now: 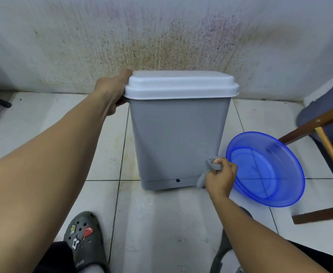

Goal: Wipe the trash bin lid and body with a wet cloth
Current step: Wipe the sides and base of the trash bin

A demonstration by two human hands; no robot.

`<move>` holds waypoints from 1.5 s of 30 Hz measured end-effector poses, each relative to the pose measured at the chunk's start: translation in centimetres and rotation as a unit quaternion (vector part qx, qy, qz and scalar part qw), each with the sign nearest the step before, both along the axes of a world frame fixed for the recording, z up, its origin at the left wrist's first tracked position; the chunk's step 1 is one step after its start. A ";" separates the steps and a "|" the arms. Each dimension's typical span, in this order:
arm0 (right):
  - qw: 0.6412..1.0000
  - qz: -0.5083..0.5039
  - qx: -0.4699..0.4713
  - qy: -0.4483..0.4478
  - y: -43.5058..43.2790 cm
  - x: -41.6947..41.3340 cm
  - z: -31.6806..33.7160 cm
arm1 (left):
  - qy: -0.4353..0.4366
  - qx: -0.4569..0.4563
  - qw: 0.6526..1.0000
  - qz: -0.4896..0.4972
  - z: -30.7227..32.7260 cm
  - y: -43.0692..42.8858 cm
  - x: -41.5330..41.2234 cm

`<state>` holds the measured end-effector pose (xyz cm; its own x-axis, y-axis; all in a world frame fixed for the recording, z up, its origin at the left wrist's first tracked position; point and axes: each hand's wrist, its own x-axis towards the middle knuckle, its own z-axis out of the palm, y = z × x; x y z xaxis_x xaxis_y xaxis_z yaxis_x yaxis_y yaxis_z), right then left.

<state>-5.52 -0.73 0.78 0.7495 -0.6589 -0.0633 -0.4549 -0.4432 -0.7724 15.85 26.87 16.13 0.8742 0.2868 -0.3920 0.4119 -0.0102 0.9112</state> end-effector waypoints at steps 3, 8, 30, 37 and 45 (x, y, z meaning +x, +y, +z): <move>0.989 -0.094 0.065 -0.099 1.2 1.8 3.0 | -0.007 -0.002 1.000 -0.008 0.2 0.2 -1.6; 0.962 -0.171 0.155 -0.144 1.5 3.7 6.4 | -0.022 -0.031 0.999 -0.027 0.6 1.1 -5.2; 0.878 0.032 0.469 -0.089 3.8 2.8 14.1 | -0.007 0.320 0.891 -0.321 5.1 3.4 -14.6; 0.908 0.063 0.413 -0.033 1.2 2.8 14.1 | -0.063 0.318 0.851 -0.413 5.2 3.4 -14.1; 0.894 0.066 0.442 -0.004 1.2 1.4 15.0 | -0.290 0.578 0.655 -0.391 -0.3 3.1 -14.1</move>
<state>-4.10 0.42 15.82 0.8195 -0.2595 -0.5110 -0.4369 0.2941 -0.8501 1.71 29.98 15.79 0.8364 -0.5257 0.1550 -0.5434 -0.8323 0.1096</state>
